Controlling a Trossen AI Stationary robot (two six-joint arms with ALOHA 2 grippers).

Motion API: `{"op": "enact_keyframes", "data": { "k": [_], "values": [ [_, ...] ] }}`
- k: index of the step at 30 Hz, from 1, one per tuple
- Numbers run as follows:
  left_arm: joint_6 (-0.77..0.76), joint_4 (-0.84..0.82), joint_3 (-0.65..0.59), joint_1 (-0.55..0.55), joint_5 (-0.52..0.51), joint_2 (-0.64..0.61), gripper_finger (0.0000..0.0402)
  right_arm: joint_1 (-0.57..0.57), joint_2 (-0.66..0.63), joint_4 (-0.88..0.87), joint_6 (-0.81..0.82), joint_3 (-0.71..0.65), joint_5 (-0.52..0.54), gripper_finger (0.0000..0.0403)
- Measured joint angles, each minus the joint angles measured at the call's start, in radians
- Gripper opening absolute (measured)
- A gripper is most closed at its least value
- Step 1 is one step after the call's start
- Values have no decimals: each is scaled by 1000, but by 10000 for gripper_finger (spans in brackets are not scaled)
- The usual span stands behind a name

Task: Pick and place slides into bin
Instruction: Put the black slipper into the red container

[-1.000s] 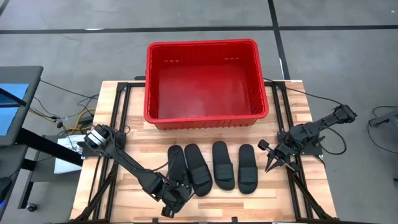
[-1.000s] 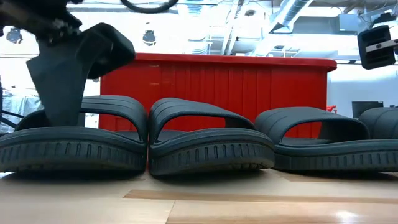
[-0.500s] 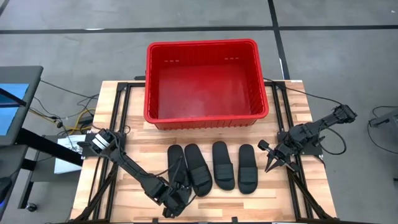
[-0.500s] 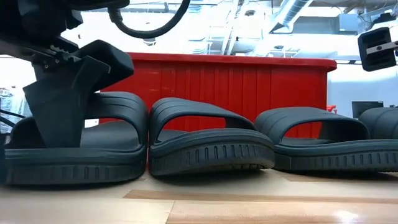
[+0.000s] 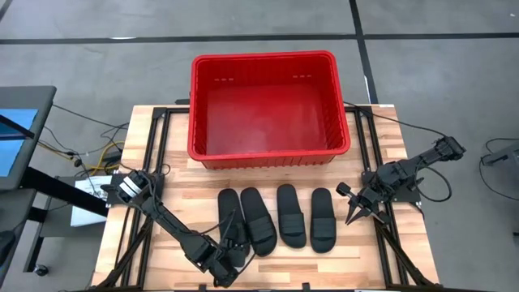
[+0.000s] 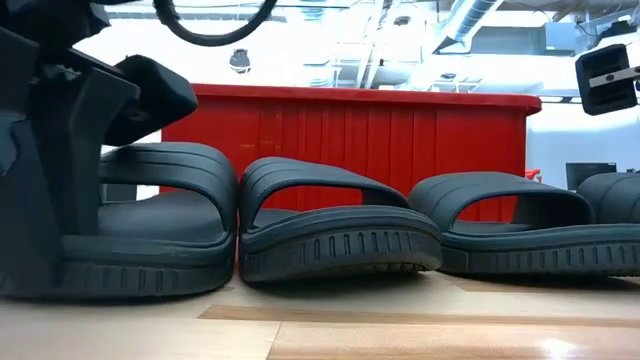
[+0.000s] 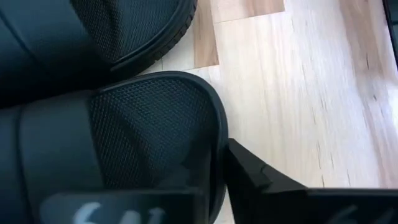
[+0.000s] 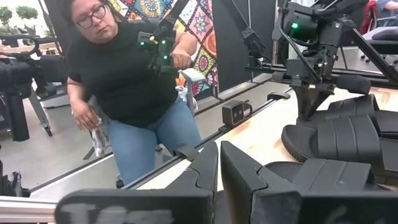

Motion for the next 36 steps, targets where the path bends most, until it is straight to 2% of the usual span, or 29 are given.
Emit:
{"op": "enact_keyframes", "data": {
  "k": [6, 10, 14, 22, 30, 36],
  "values": [
    [-45, -4, 10, -55, -31, 3, 6, 0, 0, 0, 0, 0, 0, 11],
    [-68, -124, 86, -89, -36, 13, 4, 0, 0, -1, 0, 0, 0, 11],
    [-77, -274, 201, -121, 11, 14, 3, 0, 0, -1, 0, 0, 0, 11],
    [-76, -518, 427, -144, -18, 12, 2, 0, 0, -1, 0, 0, 0, 11],
    [-65, -807, 667, -156, -95, 10, 2, 0, 0, -1, 0, 0, 0, 11],
    [-56, -1060, 897, -156, -219, 9, 2, 0, 0, -1, 0, 0, 0, 11]
  ]
}}
